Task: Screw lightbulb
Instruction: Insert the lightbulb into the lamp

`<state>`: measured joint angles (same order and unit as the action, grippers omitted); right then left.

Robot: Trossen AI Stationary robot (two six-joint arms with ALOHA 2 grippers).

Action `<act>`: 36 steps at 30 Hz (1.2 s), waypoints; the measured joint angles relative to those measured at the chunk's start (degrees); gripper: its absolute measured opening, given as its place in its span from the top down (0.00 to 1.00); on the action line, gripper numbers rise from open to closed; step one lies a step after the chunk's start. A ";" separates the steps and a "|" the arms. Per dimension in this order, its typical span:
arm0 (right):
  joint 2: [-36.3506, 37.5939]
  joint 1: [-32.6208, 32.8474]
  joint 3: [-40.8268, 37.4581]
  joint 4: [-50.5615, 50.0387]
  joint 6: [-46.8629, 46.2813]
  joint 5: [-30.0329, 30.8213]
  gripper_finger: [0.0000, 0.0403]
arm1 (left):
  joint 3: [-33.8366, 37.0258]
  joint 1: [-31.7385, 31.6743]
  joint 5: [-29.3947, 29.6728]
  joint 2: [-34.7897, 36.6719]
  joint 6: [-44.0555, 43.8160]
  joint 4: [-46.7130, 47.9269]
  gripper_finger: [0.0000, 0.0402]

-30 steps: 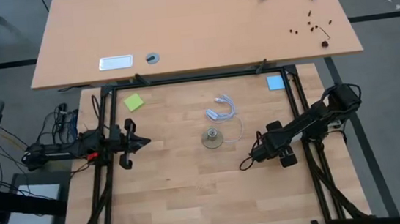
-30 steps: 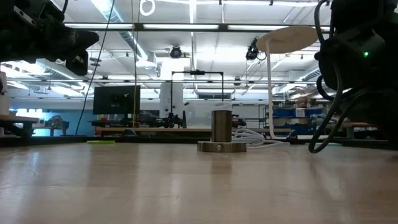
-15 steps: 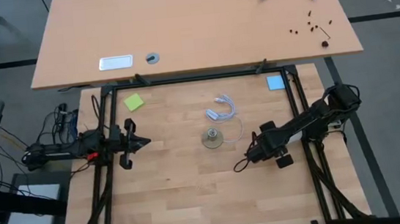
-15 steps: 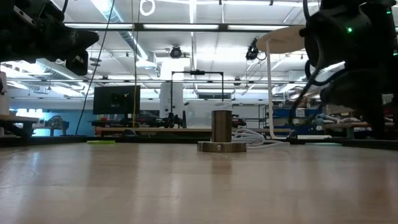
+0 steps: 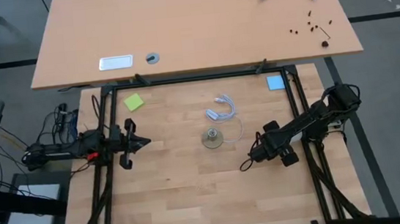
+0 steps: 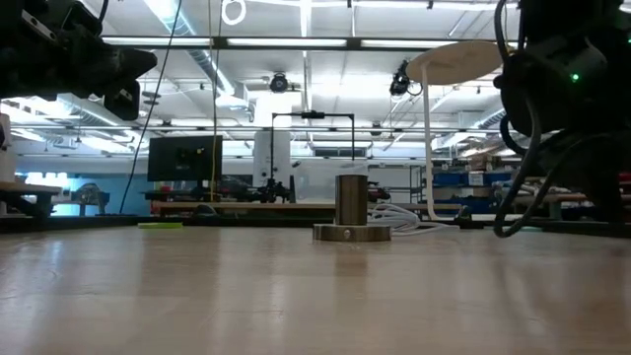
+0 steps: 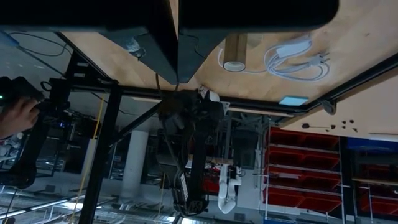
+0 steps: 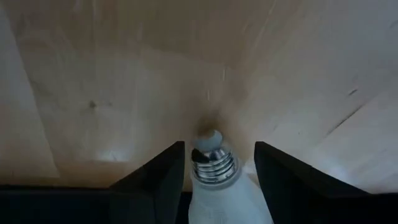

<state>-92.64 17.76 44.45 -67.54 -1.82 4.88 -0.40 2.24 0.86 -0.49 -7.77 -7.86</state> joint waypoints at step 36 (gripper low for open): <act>-0.11 -0.52 -2.68 -1.69 -8.83 -1.94 0.52 | 0.02 0.01 0.00 0.00 0.00 0.31 0.99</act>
<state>-92.75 17.23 41.76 -69.23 -10.65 2.94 -0.38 2.25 0.86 -0.49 -7.77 -7.55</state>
